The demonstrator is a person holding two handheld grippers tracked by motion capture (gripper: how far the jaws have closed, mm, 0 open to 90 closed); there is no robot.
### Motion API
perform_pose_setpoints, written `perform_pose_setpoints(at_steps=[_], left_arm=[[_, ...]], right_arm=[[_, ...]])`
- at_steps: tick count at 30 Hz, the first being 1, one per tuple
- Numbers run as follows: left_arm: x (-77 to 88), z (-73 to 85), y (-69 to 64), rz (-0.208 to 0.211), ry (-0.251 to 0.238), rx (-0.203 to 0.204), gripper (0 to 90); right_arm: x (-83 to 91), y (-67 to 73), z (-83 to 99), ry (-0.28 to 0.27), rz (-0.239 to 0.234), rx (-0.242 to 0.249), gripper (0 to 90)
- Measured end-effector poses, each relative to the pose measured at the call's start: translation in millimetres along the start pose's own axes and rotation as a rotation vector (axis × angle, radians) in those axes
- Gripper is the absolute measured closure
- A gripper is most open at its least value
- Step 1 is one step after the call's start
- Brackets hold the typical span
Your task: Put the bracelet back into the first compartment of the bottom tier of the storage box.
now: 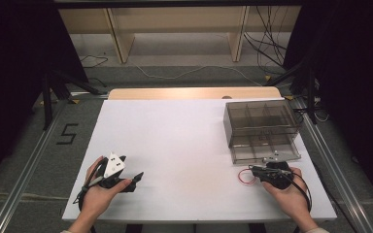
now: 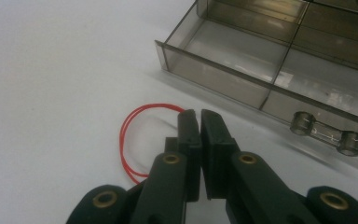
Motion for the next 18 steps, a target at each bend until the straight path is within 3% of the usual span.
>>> perform_pose_setpoints(at_steps=[18], left_arm=[[-0.4, 0.1, -0.6, 0.001, 0.0, 0.004, 16.0]], right_arm=[[5.7, -1.3, -5.1, -0.022, 0.006, -0.008, 87.5]])
Point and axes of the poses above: each handheld gripper's, and its own axes: x roughly backward along the jaws, z roughly out of its underside, y roughly to its left, the point moved 9 cm from there along -x, roughly forward along the jaws, and after that the axes turned 2 degrees about -y, right-handed, at the moved point
